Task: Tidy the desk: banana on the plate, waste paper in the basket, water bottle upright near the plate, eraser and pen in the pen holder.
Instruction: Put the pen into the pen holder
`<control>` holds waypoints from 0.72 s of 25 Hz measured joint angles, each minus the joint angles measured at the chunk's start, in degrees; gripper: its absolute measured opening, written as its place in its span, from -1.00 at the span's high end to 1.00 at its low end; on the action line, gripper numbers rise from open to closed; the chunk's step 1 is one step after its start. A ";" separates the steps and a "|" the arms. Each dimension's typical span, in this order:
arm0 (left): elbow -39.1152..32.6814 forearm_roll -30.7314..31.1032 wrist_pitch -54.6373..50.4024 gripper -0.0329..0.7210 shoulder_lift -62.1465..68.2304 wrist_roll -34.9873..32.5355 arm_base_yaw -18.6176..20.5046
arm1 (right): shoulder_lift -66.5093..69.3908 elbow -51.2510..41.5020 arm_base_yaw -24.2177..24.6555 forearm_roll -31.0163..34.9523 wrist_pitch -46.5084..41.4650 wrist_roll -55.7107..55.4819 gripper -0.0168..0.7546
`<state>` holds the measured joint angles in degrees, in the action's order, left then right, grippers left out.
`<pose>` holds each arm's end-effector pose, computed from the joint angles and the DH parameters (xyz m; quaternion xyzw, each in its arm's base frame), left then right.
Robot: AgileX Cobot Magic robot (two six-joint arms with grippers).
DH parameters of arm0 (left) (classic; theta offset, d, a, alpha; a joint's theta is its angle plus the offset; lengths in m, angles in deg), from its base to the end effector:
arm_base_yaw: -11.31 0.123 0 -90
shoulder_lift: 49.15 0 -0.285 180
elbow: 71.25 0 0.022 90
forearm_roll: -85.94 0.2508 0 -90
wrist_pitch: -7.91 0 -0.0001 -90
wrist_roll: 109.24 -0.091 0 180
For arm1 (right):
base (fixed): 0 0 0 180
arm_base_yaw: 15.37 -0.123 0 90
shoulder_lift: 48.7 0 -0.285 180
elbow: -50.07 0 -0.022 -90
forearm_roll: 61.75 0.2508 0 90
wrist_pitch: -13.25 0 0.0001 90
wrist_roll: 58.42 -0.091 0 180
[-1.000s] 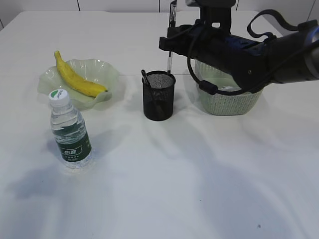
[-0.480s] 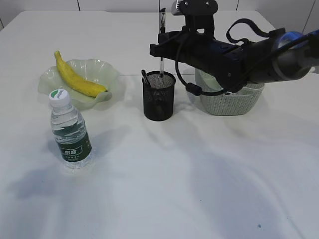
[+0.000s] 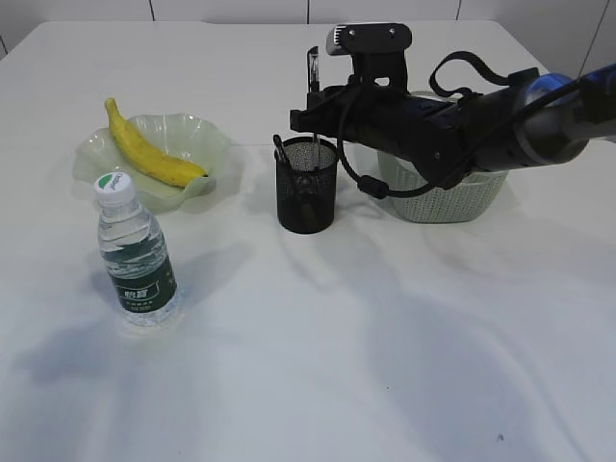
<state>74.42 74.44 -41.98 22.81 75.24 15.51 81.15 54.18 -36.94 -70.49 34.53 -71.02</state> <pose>0.1962 0.0005 0.2628 -0.1209 0.9672 -0.0888 0.2051 0.4510 0.1837 0.1900 -0.1345 0.7801 0.1587 0.5901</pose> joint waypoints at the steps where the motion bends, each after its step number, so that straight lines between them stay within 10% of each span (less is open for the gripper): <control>1: 0.00 0.00 0.00 -0.32 0.00 0.00 0.00 | 0.00 0.00 0.00 0.00 -0.63 0.00 0.84; 18: 0.00 0.00 -0.10 -0.32 0.00 0.00 0.00 | 0.00 0.00 0.00 0.00 -3.20 0.00 0.78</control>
<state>74.42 74.44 -42.08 22.81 75.24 15.51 81.15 54.18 -36.94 -70.49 31.34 -71.02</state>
